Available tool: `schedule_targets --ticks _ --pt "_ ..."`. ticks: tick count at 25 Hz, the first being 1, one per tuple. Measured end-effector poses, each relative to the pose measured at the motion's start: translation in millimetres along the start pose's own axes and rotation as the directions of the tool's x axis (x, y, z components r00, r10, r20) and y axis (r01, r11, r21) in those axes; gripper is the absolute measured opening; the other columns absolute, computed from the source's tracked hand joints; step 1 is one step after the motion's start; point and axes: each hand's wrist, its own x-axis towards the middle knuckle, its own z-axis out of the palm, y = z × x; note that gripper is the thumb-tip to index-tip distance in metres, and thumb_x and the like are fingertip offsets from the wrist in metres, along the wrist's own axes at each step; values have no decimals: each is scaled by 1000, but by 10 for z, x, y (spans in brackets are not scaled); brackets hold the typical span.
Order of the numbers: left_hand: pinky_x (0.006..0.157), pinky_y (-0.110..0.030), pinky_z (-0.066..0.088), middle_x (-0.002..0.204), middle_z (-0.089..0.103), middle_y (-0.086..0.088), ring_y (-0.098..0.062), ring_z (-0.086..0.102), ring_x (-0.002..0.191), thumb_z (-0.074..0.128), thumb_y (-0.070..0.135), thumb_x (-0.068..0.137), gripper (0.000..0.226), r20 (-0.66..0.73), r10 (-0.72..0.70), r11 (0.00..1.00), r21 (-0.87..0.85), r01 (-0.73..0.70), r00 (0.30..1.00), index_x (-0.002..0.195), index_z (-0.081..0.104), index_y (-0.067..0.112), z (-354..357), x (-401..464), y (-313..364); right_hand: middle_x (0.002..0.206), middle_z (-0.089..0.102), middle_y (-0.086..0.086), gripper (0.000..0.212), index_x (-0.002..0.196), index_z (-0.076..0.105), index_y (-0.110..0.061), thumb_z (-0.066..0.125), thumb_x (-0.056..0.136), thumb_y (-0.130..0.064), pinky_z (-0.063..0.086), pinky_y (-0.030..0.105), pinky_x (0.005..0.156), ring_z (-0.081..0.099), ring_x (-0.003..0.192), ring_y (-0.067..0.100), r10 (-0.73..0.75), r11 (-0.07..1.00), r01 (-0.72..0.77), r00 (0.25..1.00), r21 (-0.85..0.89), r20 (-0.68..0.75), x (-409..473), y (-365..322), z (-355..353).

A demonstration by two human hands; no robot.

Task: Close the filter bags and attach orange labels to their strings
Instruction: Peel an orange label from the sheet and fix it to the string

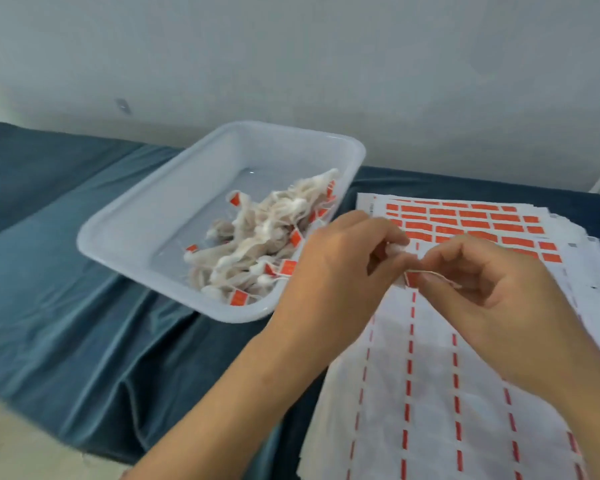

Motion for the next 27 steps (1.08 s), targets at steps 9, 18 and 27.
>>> schedule_targets --ticks 9,18,27 --pt "85 -42 54 103 65 2 -21 67 92 67 16 98 18 -128 -188 918 330 221 974 115 74 18 -1087 -105 -446 89 72 -15 5 94 72 -31 68 93 -28 53 27 74 66 83 -1 -174 981 190 948 -35 268 717 -799 977" --pt "73 -42 48 99 69 8 -25 60 94 67 29 88 24 -80 -105 778 614 132 991 111 74 30 -1123 -138 -393 98 71 -14 13 103 74 -32 64 96 -36 58 33 73 65 85 7 -205 946 248 956 -208 209 665 -804 967" --pt "69 -42 45 83 62 3 -25 54 82 58 2 82 15 -4 146 924 357 -135 989 87 65 15 -132 72 221 99 71 -8 14 103 70 -26 57 102 -25 53 28 78 64 89 13 -52 932 67 997 -356 51 241 -525 -7"
